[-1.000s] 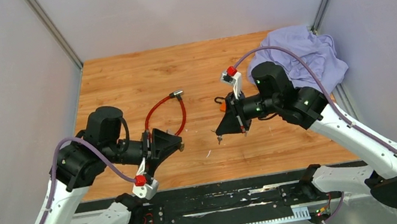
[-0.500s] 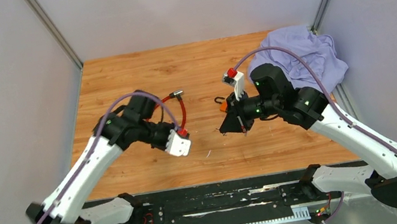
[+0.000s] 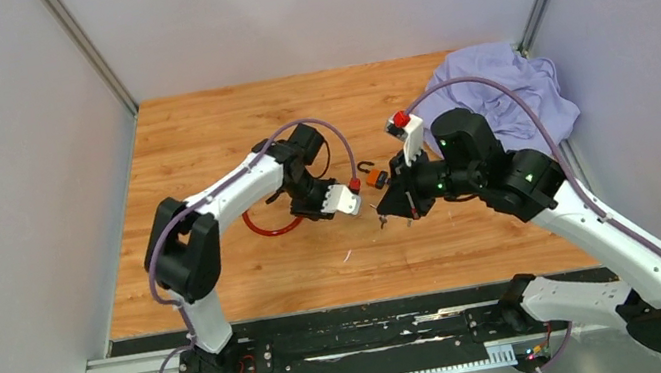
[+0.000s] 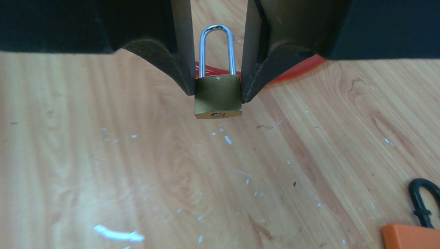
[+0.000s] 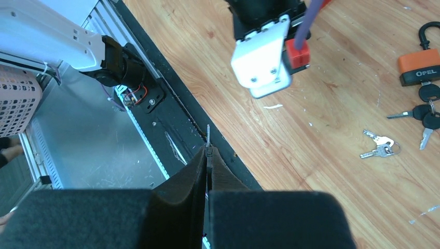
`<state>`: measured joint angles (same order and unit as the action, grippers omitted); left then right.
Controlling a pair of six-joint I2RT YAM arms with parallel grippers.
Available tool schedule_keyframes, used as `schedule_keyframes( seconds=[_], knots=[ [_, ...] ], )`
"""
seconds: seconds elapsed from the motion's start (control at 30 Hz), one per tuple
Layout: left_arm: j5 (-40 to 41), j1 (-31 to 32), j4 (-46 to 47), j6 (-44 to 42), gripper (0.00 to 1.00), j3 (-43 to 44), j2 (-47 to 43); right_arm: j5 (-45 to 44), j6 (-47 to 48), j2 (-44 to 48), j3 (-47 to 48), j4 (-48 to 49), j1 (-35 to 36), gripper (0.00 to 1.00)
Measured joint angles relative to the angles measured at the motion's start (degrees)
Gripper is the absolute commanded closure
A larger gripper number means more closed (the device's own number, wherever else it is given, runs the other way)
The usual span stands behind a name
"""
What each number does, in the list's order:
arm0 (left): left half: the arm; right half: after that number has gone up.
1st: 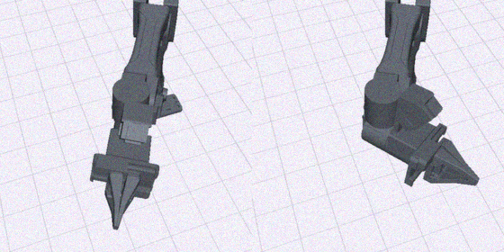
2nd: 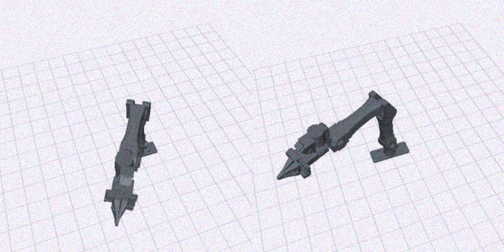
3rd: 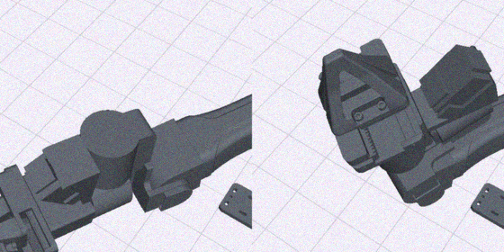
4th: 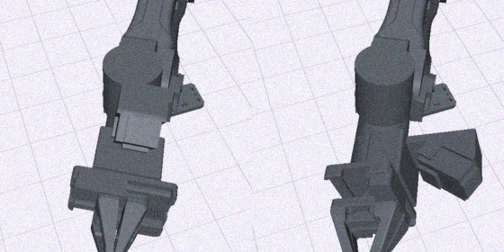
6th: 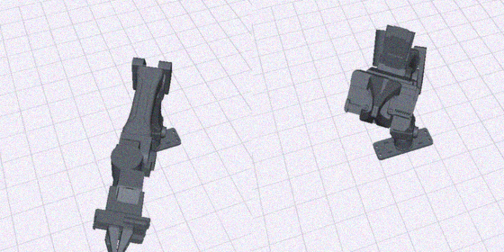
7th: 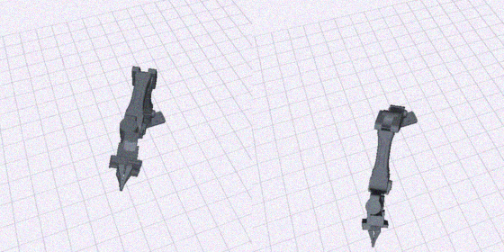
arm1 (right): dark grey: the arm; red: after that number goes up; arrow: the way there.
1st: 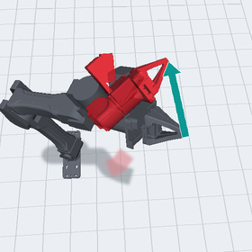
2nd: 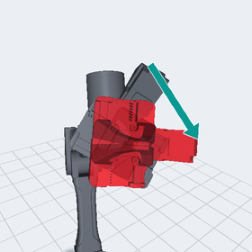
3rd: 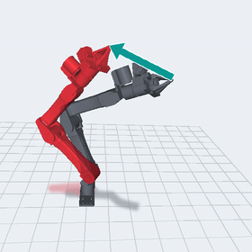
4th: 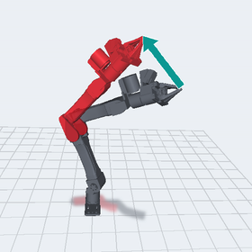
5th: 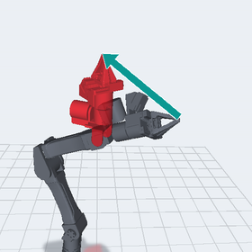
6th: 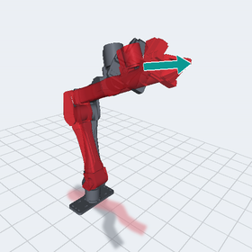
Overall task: Unlock with the key
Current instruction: Pick up the lock from the center of the board.
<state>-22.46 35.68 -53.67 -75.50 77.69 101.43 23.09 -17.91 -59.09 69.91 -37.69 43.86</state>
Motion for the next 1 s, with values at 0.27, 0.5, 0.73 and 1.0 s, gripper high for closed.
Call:
schedule_keyframes(
  seconds=[0.27,0.5,0.73,1.0],
  knots=[
    [3.0,-6.3,1.5,-7.6,0.95,2.3,7.8,-2.1,-0.2,2.8,0.0,-1.1,0.0,0.99],
    [5.3,-13.5,2.9,-12.8,0.95,0.4,6.0,-2.2,-0.3,3.3,0.0,-1.4,0.0,0.99],
    [7.7,-15.7,3.8,-17.8,0.96,-11.6,0.3,-2.1,-0.5,3.2,0.0,-1.5,0.0,0.99],
    [5.2,-12.7,4.6,-18.1,0.96,-18.5,-4.8,-2.1,-0.7,2.8,0.0,-1.6,0.0,1.0]
  ],
)
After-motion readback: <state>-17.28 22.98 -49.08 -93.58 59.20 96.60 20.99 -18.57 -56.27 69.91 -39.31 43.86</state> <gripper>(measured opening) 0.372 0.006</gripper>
